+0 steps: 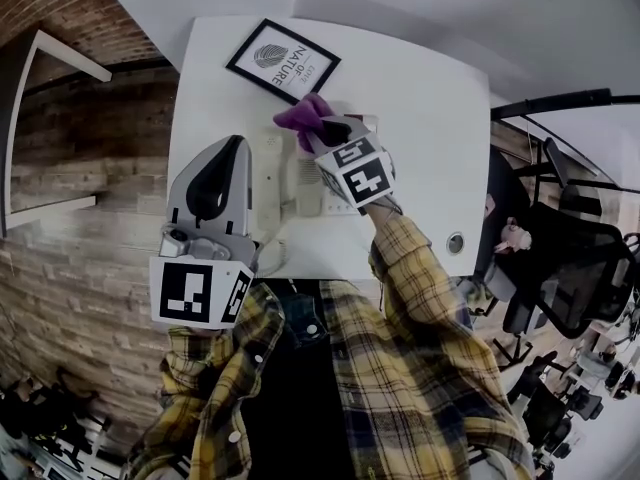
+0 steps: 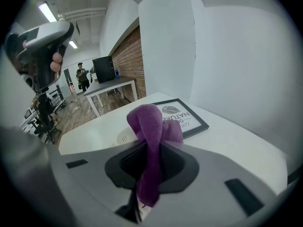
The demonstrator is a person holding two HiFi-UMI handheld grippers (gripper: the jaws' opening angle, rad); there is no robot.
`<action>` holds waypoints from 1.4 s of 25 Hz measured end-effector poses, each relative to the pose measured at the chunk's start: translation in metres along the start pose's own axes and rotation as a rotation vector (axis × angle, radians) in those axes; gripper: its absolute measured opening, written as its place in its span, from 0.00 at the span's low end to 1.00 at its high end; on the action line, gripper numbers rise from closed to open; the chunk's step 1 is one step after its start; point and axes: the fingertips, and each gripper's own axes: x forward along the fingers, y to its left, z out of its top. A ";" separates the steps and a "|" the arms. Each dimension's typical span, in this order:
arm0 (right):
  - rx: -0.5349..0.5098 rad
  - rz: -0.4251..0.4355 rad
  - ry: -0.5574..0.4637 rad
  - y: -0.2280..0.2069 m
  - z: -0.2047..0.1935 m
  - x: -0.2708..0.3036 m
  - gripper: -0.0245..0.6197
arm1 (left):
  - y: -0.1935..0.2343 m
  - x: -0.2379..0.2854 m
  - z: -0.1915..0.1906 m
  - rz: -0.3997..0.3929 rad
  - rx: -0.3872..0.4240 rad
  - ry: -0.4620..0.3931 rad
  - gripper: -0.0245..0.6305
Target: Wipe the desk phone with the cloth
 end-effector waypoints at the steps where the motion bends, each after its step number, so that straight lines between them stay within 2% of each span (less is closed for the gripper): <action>1: 0.008 0.005 0.004 0.001 -0.001 -0.001 0.13 | -0.001 -0.001 0.000 -0.001 0.000 -0.001 0.06; 7: 0.057 0.041 0.014 0.009 -0.011 -0.006 0.13 | -0.006 -0.002 0.002 -0.013 0.000 -0.010 0.06; 21: 0.047 0.043 0.002 0.036 -0.025 -0.016 0.13 | -0.011 -0.006 0.012 -0.034 0.018 -0.024 0.06; 26: 0.019 0.067 0.024 0.056 -0.044 -0.021 0.13 | -0.013 -0.007 0.014 -0.037 0.024 -0.030 0.06; 35: 0.052 0.093 0.050 0.084 -0.073 -0.029 0.13 | -0.026 -0.007 0.017 -0.066 0.043 -0.032 0.06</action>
